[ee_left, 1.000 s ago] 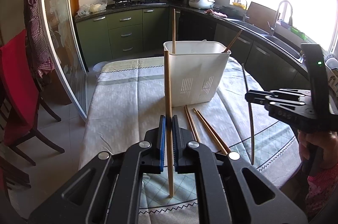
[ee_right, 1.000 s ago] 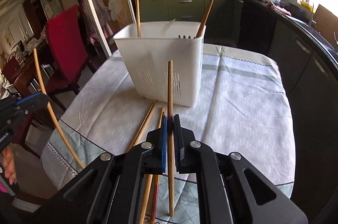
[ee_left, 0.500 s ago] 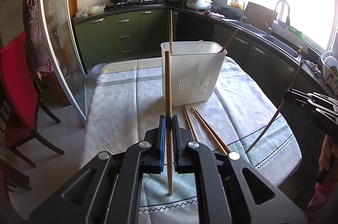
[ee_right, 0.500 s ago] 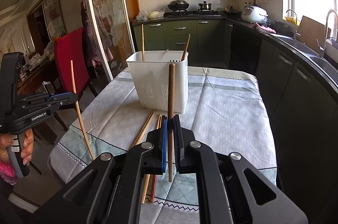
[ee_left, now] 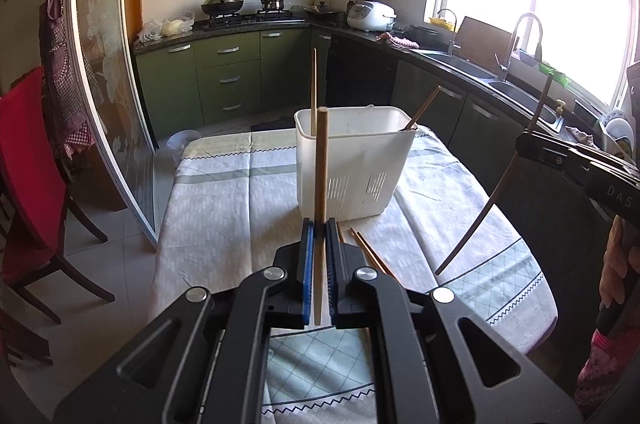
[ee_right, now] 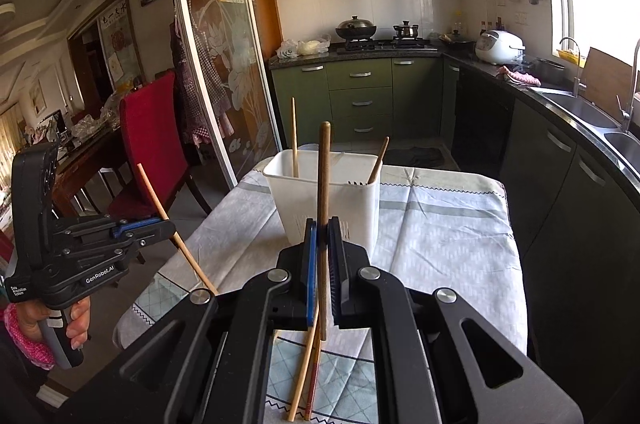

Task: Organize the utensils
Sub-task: 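Lower both chopsticks into the caddy and open both tools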

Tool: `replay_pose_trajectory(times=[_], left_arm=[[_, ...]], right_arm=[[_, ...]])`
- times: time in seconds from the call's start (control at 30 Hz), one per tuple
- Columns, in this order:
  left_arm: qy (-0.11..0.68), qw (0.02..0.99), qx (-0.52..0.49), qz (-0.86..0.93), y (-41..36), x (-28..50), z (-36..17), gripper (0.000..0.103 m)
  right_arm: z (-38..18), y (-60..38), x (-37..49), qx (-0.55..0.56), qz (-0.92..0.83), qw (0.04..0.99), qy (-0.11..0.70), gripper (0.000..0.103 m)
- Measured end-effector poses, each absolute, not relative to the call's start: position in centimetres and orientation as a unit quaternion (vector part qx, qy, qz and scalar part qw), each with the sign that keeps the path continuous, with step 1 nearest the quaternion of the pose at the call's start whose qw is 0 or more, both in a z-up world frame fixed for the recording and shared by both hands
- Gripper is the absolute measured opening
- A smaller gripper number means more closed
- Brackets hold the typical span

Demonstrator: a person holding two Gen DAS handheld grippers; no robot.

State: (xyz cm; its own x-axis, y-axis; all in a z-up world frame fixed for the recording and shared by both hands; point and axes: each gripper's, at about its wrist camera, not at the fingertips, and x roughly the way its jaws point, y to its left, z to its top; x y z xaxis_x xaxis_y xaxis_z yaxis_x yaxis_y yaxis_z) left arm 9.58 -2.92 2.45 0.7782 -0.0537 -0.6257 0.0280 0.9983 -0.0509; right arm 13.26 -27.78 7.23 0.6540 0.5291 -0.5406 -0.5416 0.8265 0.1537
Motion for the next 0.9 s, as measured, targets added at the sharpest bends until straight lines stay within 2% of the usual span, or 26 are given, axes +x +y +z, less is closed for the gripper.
replay_pose_trajectory(times=[0.37,0.63,0.77,0.9], left_arm=[[0.303,0.952,-0.022,-0.04,-3.3,12.4,8.9,0.006],[0.245,0.969,-0.01,-0.028,-3.9,14.8,15.4,0.006],[0.214,0.977,-0.012,-0.017,-4.1,16.9,17.3,0.006],[0.211,0.978,-0.006,0.002,-4.6,19.9,16.7,0.006]], right_arm=[[13.1,-25.0,17.7,0.016,0.314,0.909,0.273,0.007],[18.7,-23.9,21.4,0.028,0.29,0.929,0.227,0.007],[19.4,-23.6,24.1,0.034,0.268,0.938,0.218,0.007],[17.8,-23.3,27.3,0.036,0.25,0.938,0.236,0.007]])
